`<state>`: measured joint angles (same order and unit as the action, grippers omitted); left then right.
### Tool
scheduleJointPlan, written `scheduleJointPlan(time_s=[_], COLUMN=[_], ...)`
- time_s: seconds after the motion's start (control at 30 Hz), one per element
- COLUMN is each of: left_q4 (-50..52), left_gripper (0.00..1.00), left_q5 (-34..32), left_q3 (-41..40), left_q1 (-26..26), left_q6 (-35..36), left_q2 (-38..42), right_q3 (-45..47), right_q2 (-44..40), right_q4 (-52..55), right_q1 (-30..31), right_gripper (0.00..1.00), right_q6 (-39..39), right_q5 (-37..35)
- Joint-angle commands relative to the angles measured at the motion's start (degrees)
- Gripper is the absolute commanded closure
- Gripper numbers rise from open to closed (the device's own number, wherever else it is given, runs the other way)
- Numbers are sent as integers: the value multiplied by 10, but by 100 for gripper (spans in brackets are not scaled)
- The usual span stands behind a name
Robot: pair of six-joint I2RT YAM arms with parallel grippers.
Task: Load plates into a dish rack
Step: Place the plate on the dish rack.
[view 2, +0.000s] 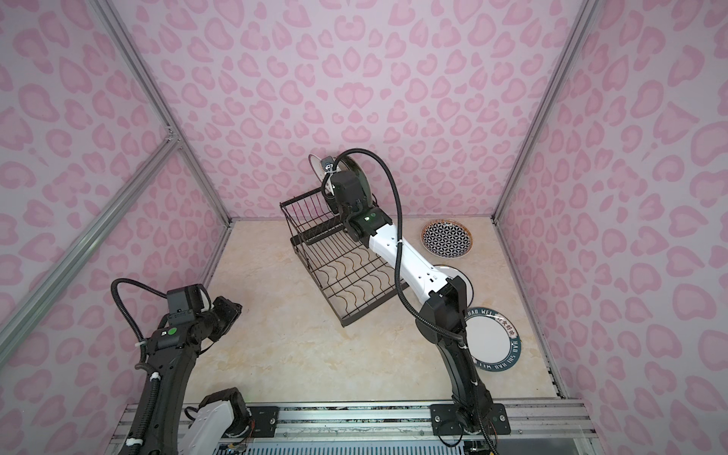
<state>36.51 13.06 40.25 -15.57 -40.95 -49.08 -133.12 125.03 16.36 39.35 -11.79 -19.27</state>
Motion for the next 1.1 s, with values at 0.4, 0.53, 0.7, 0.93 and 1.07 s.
scheduleJointPlan(time_s=[0.4, 0.53, 0.7, 0.93, 1.07], left_q4=[-3, -4, -6, -6, -6], left_gripper=[66, 66, 66, 66, 66], left_q5=[-5, -5, -5, -4, -3], left_q3=[1, 1, 0, 1, 1], left_q1=[0, 0, 0, 0, 0], left_q6=[2, 2, 1, 1, 1], left_q2=[-4, -5, -7, -5, -6], right_q3=[6, 9, 14, 24, 25], right_q2=[14, 14, 14, 13, 14], right_q4=[1, 2, 1, -1, 2], right_q1=[-2, -2, -1, -1, 0], right_gripper=[100, 100, 100, 100, 100], right_q6=[17, 20, 24, 27, 33], right_q5=[12, 14, 12, 7, 7])
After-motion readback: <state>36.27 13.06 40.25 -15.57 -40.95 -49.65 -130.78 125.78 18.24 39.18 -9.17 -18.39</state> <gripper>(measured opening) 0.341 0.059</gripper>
